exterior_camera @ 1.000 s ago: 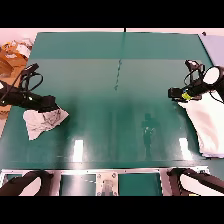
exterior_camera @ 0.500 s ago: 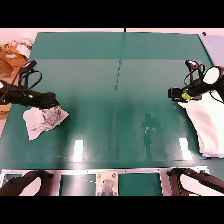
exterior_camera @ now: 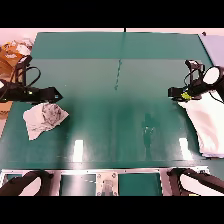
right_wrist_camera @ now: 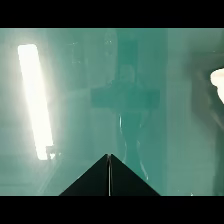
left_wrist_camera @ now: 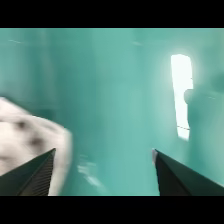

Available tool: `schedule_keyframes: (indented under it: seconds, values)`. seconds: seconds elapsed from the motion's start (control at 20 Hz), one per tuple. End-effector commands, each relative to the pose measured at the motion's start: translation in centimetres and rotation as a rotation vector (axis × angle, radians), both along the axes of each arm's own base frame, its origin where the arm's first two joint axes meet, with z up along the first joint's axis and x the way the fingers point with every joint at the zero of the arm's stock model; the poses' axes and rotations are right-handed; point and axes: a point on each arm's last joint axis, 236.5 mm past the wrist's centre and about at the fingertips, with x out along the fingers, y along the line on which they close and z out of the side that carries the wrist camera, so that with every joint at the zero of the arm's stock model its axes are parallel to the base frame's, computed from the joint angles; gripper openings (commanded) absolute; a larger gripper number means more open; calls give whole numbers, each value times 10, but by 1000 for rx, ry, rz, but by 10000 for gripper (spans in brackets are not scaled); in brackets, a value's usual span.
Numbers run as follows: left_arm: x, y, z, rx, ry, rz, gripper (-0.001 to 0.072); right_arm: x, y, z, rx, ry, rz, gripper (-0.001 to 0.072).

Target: Fold the shirts.

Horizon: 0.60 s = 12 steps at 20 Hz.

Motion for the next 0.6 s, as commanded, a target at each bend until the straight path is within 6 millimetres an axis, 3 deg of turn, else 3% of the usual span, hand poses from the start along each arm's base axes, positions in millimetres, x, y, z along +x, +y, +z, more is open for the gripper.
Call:
schedule_keyframes:
  seconds: [0.0, 0.1, 0.45, 0.5, 0.55]
  values:
    - [3, 78, -21, 321, 21, 98, 720, 7, 5, 2, 21, -28, -2, 9]
    - [-10, 107, -46, 434, 108, 143, 720, 7, 8, 0, 34, -23, -3, 9]
    - [-41, 108, -137, 443, 323, 110, 704, 6, 11, -5, 47, -8, -4, 9]
    - [-44, 108, -143, 444, 346, 105, 590, 6, 12, -5, 51, -9, -4, 9]
    - [-44, 108, -144, 444, 351, 102, 280, 6, 12, -5, 54, -9, -5, 9]
